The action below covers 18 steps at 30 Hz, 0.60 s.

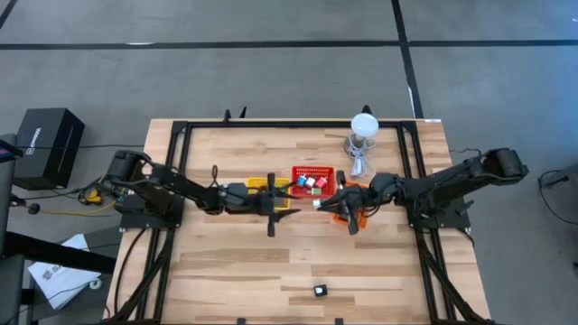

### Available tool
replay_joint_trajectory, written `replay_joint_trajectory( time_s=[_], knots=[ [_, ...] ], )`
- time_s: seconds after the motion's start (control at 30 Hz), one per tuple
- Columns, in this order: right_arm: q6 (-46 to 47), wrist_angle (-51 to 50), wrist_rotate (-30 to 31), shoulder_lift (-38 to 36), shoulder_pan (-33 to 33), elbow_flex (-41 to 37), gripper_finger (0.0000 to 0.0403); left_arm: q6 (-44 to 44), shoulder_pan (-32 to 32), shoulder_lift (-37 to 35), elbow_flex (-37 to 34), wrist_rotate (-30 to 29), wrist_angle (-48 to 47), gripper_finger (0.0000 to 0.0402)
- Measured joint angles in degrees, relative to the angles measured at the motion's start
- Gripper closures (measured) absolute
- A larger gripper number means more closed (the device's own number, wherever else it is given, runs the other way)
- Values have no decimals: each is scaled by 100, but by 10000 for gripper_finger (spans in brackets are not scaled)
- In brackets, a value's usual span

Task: Pick & Place Office items
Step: Put the blue watch into the yellow bin

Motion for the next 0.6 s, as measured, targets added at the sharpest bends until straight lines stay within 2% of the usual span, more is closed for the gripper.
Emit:
replay_joint_trajectory(
  time_s=[0.23, 0.6],
  knots=[
    [436, 251, -501, 531, -187, 370, 387, 125, 0, 341, 226, -632, -10, 246],
    [613, 233, -635, 1906, -166, 1374, 387, -123, -20, 342, 229, -666, 9, 251]
  ],
)
